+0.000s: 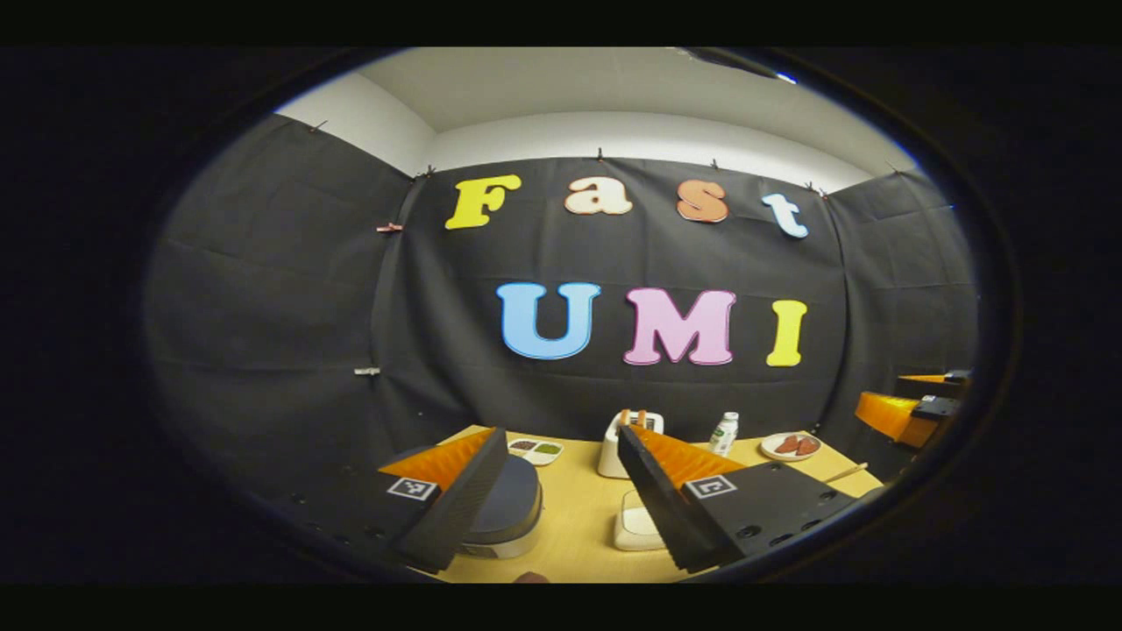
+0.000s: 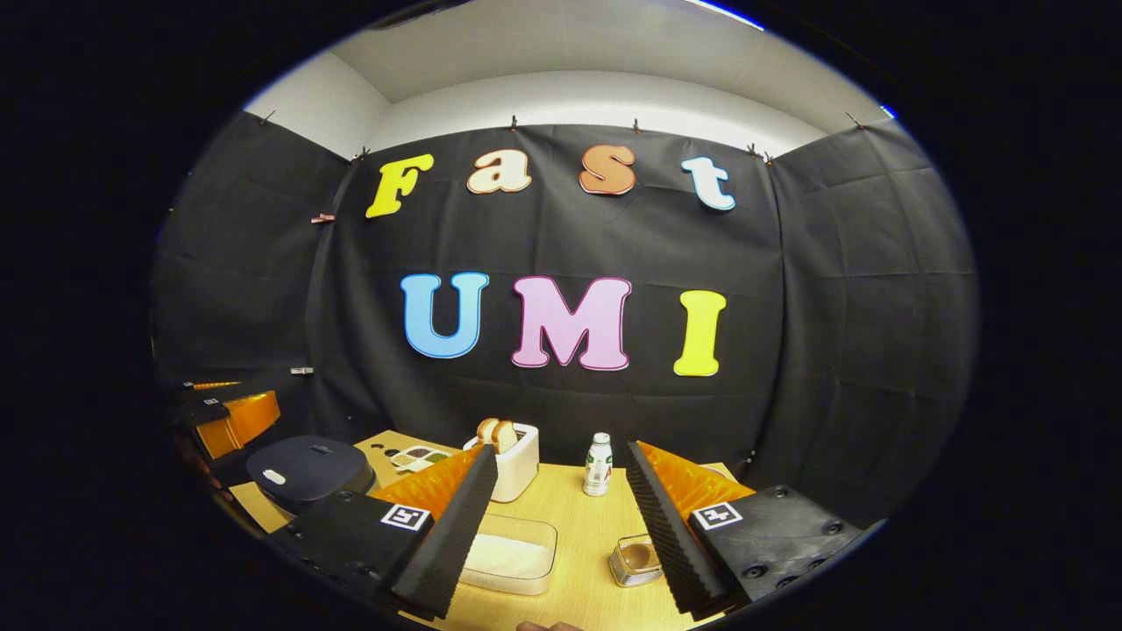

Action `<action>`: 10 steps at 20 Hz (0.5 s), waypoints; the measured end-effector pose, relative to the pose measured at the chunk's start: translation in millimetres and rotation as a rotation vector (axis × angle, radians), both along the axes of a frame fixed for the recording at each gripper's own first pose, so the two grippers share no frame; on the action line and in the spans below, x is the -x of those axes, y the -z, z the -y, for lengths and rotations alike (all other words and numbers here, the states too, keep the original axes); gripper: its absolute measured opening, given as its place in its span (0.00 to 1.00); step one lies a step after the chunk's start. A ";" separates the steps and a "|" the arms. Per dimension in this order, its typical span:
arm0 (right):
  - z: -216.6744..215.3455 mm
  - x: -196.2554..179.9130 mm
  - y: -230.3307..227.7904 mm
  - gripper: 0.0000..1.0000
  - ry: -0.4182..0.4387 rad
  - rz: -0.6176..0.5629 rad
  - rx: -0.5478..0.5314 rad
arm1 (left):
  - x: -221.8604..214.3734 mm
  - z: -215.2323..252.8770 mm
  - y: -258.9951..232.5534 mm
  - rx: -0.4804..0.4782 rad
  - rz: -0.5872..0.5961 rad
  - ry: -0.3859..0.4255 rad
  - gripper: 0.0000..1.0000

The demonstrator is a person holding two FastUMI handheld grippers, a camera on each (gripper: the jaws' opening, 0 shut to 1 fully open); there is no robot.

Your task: Close the left gripper, press the button to open the rice cooker; take a wooden spoon from the chopstick holder with the right hand, scoop a spoonful of rice and pour it into the rice cooker, then put the wooden spoon back into the chopstick holder.

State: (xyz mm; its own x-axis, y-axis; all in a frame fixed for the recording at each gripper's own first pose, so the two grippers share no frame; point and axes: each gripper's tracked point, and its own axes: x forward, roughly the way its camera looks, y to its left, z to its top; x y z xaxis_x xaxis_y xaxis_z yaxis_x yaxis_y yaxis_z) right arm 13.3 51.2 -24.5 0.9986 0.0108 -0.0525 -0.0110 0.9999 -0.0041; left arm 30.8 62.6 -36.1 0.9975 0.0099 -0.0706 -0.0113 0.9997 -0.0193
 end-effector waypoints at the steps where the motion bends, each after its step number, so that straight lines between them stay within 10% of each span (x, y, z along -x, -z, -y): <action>1: -1.4 -1.2 0.7 0.93 -0.001 -0.002 0.002 | -1.9 -4.8 2.8 -0.003 -0.002 -0.009 0.84; 10: -11.3 -8.3 9.2 0.93 -0.013 -0.018 0.024 | -23.8 -47.7 39.0 -0.006 -0.093 -0.083 0.41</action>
